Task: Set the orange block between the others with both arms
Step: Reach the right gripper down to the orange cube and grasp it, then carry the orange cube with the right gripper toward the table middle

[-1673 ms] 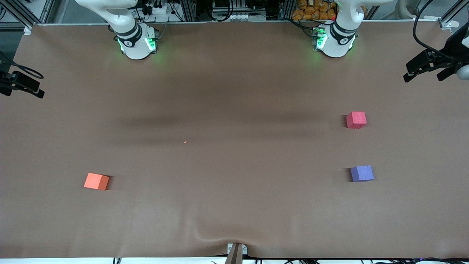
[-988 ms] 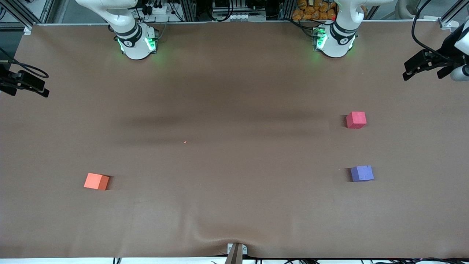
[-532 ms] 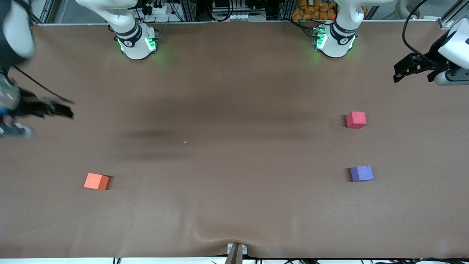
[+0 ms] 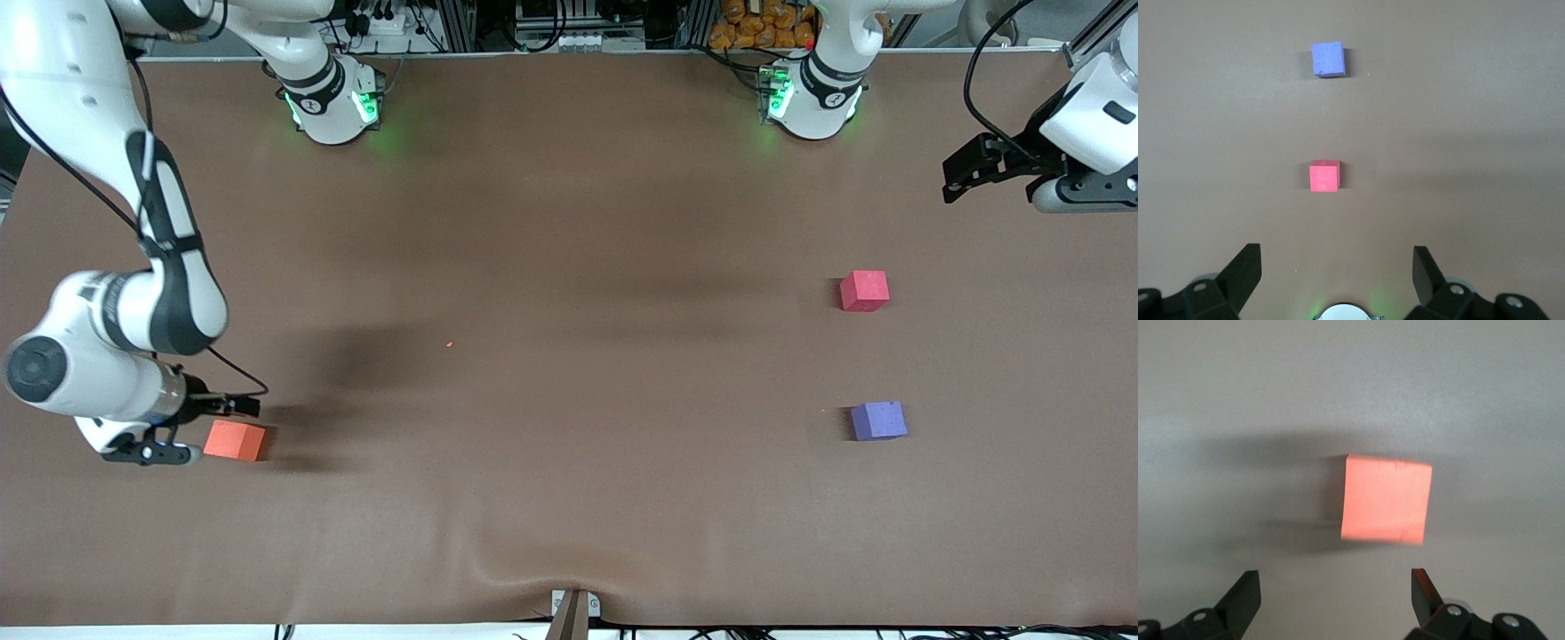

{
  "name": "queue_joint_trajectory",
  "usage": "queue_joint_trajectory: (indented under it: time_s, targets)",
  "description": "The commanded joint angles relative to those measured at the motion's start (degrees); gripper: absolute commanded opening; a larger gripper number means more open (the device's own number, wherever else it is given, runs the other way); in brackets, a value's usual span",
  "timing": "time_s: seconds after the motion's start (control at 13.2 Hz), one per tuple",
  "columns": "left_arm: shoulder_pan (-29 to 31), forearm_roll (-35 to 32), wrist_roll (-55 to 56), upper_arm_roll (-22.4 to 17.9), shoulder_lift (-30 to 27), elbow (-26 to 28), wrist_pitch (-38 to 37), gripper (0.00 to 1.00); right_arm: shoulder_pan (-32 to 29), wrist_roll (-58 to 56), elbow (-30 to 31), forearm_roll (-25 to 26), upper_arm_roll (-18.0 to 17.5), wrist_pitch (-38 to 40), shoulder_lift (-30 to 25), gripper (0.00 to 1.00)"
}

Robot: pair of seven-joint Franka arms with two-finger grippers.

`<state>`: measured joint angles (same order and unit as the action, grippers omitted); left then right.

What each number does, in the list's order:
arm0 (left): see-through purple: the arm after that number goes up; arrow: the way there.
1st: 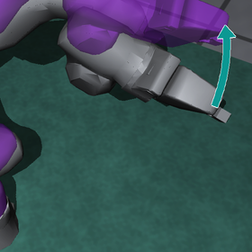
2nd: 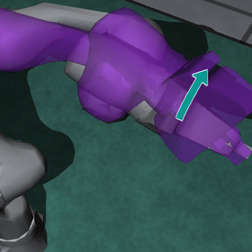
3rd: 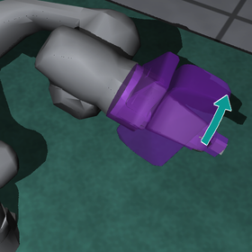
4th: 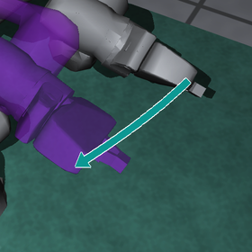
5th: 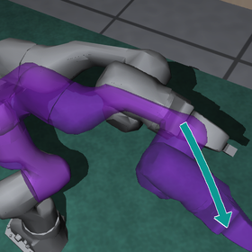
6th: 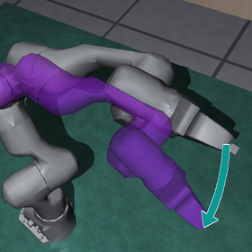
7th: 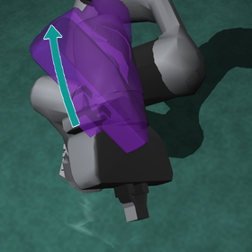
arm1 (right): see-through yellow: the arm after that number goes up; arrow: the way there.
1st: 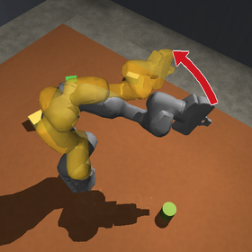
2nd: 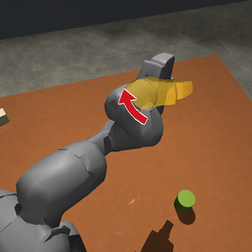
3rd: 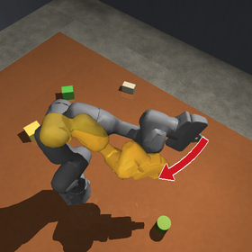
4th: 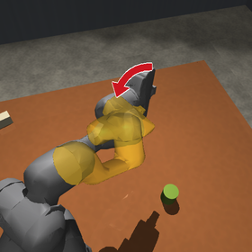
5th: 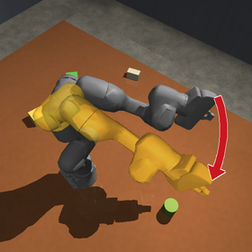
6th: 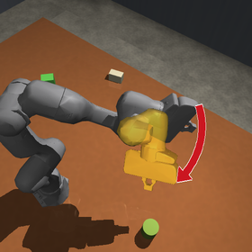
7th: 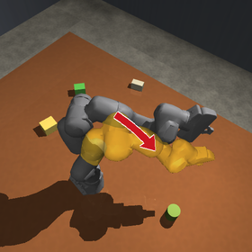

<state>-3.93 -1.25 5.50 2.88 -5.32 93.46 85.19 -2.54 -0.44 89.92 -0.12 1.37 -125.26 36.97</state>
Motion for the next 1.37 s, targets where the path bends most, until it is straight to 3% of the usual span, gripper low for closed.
queue_joint_trajectory:
  time_s: [0.0,0.38,0.76,0.84,0.91,0.99,1.06,1.22,1.29]
  targets:
    - [-0.11,-1.38,-0.05,0.28,0.04,-0.73,-0.56,1.0,-0.89,-0.97,-2.38,0.47,-0.5,-4.1,3.36,1.0]
    - [0.24,-1.29,-0.05,0.19,0.04,-0.73,-0.56,1.0,-2.12,-3.07,-2.38,1.09,-0.49,-5.95,4.95,1.0]
    - [0.42,-1.12,0.04,0.19,0.39,-0.73,-0.29,1.0,-3.18,-5.01,-2.03,0.47,-0.49,-12.81,8.2,1.0]
    - [0.33,-0.94,0.12,0.19,0.48,-0.82,-0.21,1.0,-3.18,-5.1,-2.03,0.39,-0.49,-12.82,8.2,0.79]
    - [0.16,-1.03,0.21,0.19,0.48,-1.0,-0.12,1.0,-3.18,-5.27,-1.77,0.3,-0.58,-12.82,8.2,0.43]
    - [0.24,-1.12,0.13,0.19,0.48,-1.0,-0.2,1.0,-3.18,-5.1,-1.42,-0.05,-0.67,-12.29,8.12,0.17]
    - [0.24,-1.03,0.12,0.19,0.48,-1.08,-0.12,1.0,-2.57,-4.84,-0.11,-0.14,-0.76,-12.03,7.77,0.01]
    - [0.33,-1.12,0.13,0.19,1.01,-1.17,-0.12,1.0,-0.72,-5.1,0.87,-0.14,-1.89,-8.89,6.1,0.0]
    - [0.33,-1.12,0.21,0.19,1.01,-1.17,-0.12,1.0,-0.37,-4.4,0.78,-0.14,-4.6,-4.95,4.61,0.0]
